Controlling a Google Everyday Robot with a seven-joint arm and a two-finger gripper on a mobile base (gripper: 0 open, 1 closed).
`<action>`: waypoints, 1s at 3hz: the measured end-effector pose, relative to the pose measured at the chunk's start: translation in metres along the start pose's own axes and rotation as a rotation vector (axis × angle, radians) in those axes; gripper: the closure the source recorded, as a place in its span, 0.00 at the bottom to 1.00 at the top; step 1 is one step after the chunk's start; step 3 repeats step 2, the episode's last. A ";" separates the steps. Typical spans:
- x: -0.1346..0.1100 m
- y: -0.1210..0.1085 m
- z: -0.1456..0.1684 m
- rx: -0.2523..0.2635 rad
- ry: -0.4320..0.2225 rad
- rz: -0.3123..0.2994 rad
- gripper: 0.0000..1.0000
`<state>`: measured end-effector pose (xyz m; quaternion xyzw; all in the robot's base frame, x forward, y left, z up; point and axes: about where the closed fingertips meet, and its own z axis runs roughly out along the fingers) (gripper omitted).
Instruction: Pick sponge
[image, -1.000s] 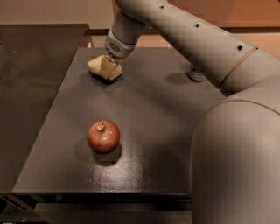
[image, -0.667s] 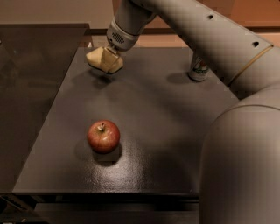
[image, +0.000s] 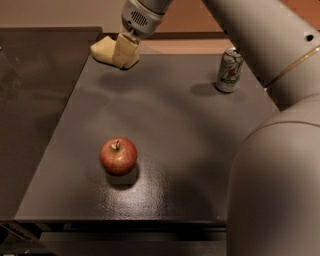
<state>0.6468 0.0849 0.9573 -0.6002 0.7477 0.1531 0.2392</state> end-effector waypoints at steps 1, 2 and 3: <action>-0.006 -0.001 -0.042 -0.010 -0.013 -0.086 1.00; -0.007 -0.001 -0.044 -0.008 -0.016 -0.089 1.00; -0.007 -0.001 -0.044 -0.008 -0.016 -0.089 1.00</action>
Offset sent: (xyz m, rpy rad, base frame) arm -0.0072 -0.0376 0.0626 -0.0081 -0.0546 0.1168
